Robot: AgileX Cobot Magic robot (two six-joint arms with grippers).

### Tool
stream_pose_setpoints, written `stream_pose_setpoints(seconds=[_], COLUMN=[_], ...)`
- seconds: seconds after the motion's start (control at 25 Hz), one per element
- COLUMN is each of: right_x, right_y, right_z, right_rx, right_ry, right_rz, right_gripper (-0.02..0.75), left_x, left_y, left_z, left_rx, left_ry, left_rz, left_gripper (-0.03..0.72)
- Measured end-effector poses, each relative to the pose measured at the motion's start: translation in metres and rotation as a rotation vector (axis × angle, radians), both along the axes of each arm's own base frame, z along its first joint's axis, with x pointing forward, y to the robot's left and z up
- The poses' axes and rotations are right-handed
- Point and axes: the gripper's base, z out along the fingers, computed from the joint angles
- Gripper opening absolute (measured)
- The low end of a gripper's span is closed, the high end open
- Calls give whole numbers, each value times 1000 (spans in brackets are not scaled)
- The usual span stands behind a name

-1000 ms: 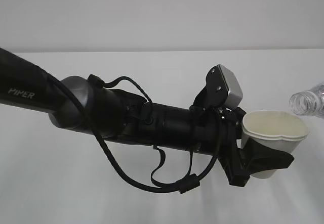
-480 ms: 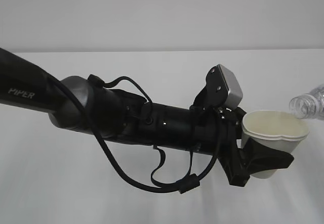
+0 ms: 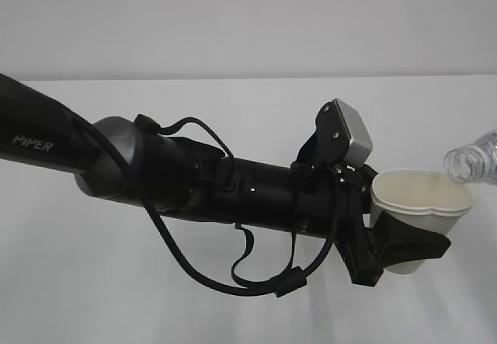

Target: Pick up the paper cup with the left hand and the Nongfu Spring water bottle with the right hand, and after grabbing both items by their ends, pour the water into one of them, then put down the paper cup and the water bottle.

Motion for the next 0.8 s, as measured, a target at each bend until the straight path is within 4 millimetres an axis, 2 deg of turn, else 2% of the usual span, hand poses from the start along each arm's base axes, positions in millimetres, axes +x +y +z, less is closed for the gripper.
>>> stream_pose_setpoints(seconds=[0.32, 0.8], right_x=[3, 3], right_y=[0, 0], right_z=[7, 7], right_rx=[0, -10], right_ry=[-22, -20], right_rz=[0, 7], right_gripper=[402, 403], left_x=[0, 0], left_y=[0, 0], left_z=[0, 0], left_rx=[0, 0], left_ry=[6, 7], left_rz=[1, 1], left_gripper=[429, 429])
